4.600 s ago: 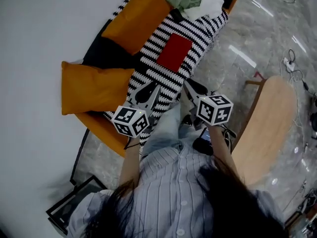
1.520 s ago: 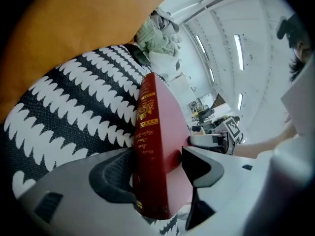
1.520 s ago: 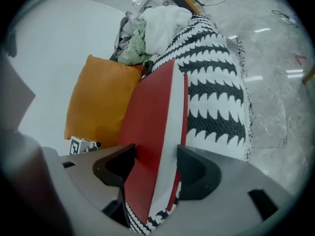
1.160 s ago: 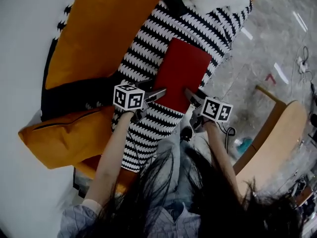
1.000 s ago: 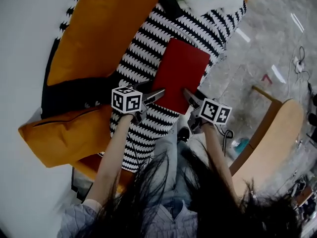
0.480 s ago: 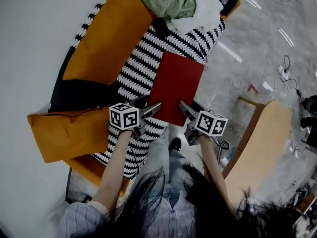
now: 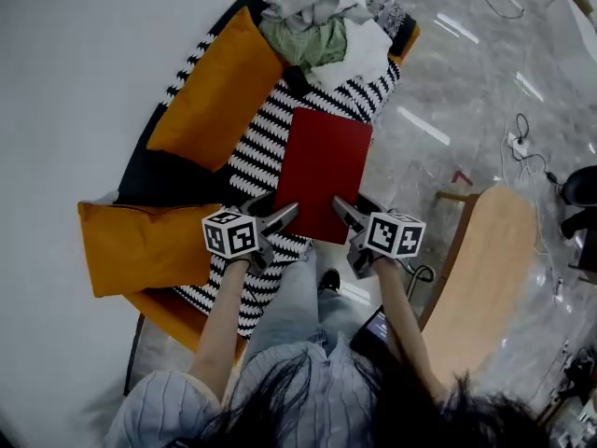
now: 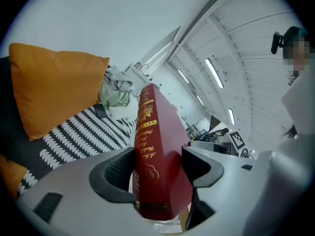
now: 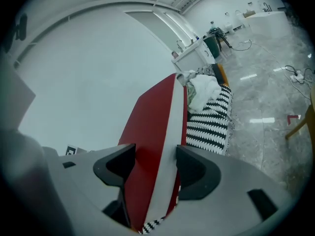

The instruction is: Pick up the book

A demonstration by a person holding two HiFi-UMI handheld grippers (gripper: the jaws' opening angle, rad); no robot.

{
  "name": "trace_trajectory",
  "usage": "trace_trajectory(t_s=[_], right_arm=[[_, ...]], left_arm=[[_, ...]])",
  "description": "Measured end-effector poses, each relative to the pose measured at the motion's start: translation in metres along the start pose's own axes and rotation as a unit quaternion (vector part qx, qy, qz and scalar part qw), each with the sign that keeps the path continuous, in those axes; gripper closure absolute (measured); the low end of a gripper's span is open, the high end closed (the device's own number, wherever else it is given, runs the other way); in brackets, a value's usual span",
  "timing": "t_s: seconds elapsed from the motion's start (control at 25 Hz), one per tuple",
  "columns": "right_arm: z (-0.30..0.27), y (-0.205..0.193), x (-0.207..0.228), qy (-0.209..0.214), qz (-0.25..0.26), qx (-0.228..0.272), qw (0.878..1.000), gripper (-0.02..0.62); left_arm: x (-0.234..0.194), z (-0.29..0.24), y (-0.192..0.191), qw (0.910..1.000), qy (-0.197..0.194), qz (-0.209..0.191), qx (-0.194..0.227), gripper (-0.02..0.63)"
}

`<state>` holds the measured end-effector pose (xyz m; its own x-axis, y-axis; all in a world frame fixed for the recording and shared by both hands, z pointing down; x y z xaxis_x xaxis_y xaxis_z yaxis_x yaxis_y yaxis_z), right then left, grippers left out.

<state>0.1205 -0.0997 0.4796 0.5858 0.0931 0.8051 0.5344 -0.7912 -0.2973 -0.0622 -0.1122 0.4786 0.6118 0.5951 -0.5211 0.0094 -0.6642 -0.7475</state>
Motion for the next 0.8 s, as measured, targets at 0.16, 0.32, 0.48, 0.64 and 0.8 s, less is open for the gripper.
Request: trace_trajectory(t_s=[0.16, 0.32, 0.48, 0.64, 0.8], right_arm=[[0.032, -0.016, -0.015, 0.012, 0.014, 0.007, 1.000, 0.318], [0.058, -0.031, -0.027, 0.023, 0.021, 0.004, 1.000, 0.318], [0.080, -0.043, -0.040, 0.036, 0.024, 0.002, 0.999, 0.318], [0.104, -0.054, -0.045, 0.047, 0.043, 0.001, 0.998, 0.319], [0.127, -0.069, -0.043, 0.052, 0.055, -0.008, 0.997, 0.319]], left_arm=[[0.033, 0.025, -0.004, 0.9999, 0.009, -0.002, 0.013, 0.291], [0.063, 0.046, -0.010, 0.9996, 0.019, -0.002, 0.019, 0.291], [0.087, 0.065, -0.015, 0.9987, 0.035, 0.001, 0.037, 0.291], [0.113, 0.078, -0.026, 0.9974, 0.044, 0.004, 0.057, 0.291], [0.140, 0.089, -0.042, 0.9960, 0.057, 0.006, 0.069, 0.291]])
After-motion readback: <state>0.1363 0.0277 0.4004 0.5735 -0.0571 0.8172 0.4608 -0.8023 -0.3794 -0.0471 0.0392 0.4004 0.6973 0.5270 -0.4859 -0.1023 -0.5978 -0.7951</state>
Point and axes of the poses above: the fingertips, and each gripper's own axes: z backward along the fingers, x to its right, y out of its top, the point moved 4 cm from there along z, backward along the fingers, and after that the axes turned 15 degrees about -z, right-handed, at the moved point
